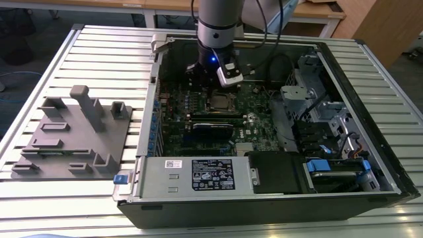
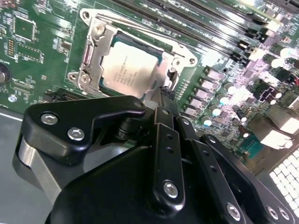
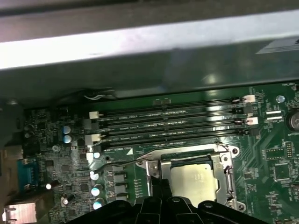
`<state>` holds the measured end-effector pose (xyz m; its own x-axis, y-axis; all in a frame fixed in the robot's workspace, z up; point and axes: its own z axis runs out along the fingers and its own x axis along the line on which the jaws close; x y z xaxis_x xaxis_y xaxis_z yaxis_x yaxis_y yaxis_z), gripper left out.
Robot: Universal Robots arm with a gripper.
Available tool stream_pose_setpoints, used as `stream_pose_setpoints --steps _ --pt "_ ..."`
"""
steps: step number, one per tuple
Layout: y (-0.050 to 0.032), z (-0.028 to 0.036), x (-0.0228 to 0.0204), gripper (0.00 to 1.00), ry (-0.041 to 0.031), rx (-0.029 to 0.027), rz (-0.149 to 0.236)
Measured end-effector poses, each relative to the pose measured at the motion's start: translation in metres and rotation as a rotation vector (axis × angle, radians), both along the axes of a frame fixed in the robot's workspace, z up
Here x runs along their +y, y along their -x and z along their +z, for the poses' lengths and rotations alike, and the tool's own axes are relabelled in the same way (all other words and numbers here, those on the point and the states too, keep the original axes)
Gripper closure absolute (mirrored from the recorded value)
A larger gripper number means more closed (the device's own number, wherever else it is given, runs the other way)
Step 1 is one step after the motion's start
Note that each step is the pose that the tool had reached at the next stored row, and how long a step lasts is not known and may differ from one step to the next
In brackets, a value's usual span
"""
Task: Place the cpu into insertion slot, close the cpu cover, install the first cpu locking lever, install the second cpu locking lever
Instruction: 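Close the cpu cover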
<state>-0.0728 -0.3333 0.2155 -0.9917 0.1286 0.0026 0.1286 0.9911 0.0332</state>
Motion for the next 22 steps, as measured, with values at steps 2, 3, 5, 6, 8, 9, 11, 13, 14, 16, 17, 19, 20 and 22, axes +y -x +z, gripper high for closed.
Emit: stream_pose_setpoints --steps 2,3,5,6,8,9,11,13,14,16,17,19,20,22 --pt "-0.0012 0.0 -0.0001 0.9 0.0006 0.0 0.0" --pt "-0.0016 0.0 -0.0001 0.9 0.0007 0.0 0.0" --pt "-0.0022 -0.0001 -0.0002 0.9 0.0008 0.0 0.0" --pt "-0.0024 -0.0001 -0.0002 0.9 0.0009 0.0001 0.0" --pt "-0.0028 -0.0003 -0.0006 0.9 0.0007 0.0 0.0" --pt "-0.0028 -0.0003 -0.0006 0.9 0.0007 0.0 0.0" --pt "-0.0028 -0.0003 -0.0007 0.9 0.0009 0.0001 0.0" --pt "-0.0028 -0.0005 -0.0014 0.9 0.0009 0.0001 0.0" --pt "-0.0029 -0.0006 -0.0017 0.9 0.0008 0.0 0.0" --pt "-0.0028 -0.001 -0.0018 0.9 0.0007 0.0 0.0" --pt "-0.0028 -0.0014 -0.0018 0.9 0.0007 -0.0001 0.0" --pt "-0.0029 -0.0027 -0.0018 0.9 0.0008 -0.0001 0.0" --pt "-0.0029 -0.0034 -0.0018 0.9 0.0008 -0.0001 0.0" --pt "-0.0028 -0.0037 -0.0019 0.9 0.0011 0.0001 0.0"
